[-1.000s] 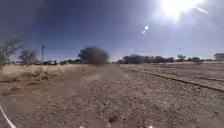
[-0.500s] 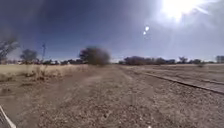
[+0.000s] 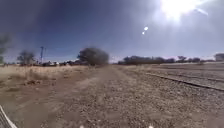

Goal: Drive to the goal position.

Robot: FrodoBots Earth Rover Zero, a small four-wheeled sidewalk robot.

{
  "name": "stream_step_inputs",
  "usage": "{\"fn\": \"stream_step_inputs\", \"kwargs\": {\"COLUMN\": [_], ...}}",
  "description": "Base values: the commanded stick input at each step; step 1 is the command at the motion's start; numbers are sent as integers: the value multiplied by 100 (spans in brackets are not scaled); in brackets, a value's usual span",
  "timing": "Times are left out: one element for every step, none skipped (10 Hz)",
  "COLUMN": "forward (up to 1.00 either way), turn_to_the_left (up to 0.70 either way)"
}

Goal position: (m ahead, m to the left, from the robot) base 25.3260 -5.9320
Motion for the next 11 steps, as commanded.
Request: {"fn": "stream_step_inputs", "kwargs": {"forward": [70, 70, 70, 70, 70, 70, 70, 70, 70, 70, 70], "turn_to_the_left": [0, 0, 0, 0, 0, 0, 0, 0, 0, 0, 0]}}
